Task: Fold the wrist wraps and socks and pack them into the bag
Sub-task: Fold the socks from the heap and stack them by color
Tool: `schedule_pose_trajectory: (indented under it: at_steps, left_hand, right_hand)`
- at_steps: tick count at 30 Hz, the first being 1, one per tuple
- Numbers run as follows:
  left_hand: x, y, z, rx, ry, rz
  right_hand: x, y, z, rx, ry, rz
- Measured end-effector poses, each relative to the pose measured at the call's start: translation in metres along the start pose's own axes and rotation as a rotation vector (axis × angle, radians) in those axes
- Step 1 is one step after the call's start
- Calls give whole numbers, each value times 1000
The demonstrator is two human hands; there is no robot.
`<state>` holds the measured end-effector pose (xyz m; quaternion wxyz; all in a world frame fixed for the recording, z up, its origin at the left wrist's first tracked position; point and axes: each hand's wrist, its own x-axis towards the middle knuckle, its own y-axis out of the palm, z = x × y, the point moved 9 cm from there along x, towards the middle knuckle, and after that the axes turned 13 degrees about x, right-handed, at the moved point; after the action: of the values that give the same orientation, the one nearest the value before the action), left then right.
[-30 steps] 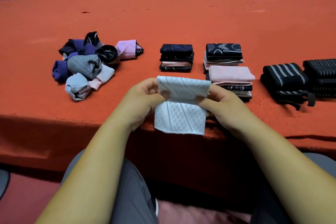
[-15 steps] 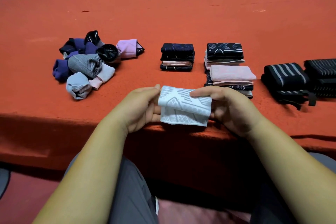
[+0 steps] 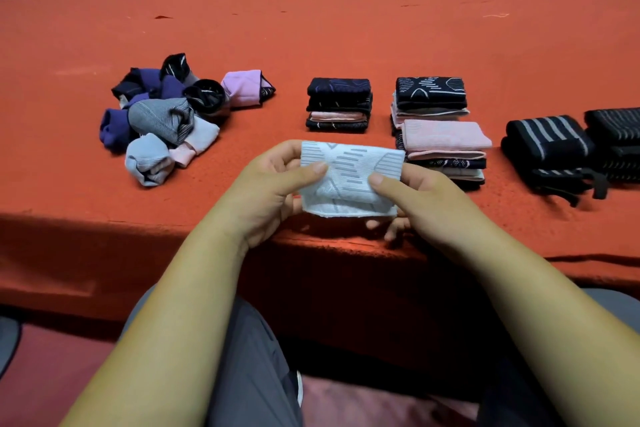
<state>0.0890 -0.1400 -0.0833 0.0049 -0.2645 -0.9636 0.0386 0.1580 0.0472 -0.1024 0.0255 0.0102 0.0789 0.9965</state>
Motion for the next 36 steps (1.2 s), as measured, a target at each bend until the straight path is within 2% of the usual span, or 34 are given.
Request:
schedule_pose_trajectory:
  at_steps: [5,12,15,21,23,26,28,32,36]
  left_hand:
    - [-2,4,2,155,-73,-45]
    - [-1,2,0,153,27,-5]
    - [4,-4,1,174,69,-41]
    - [10,-16,19,174,-45,-59]
    - [8,-25,21,193,-76,-156]
    - [10,-48,20,284,-77,-397]
    - [14,-57,13,389,-16,-481]
    - [19,-57,-2,643,102,-555]
    - [29,-59,-3,718,124,-554]
  right_hand:
    - [4,-3,-2,-5,-24,-31]
    - [9,-1,-4,-37,-45,-7]
    - [8,3,-1,-69,-76,-22]
    - [14,6,3,-50,-104,-142]
    - [17,11,0,-35,-77,-144]
    - [19,14,2,-66,-85,-230]
    - [20,17,10,-163,-156,-272]
    - [26,27,24,-546,-313,-283]
    - [38,29,16,-731,-346,-288]
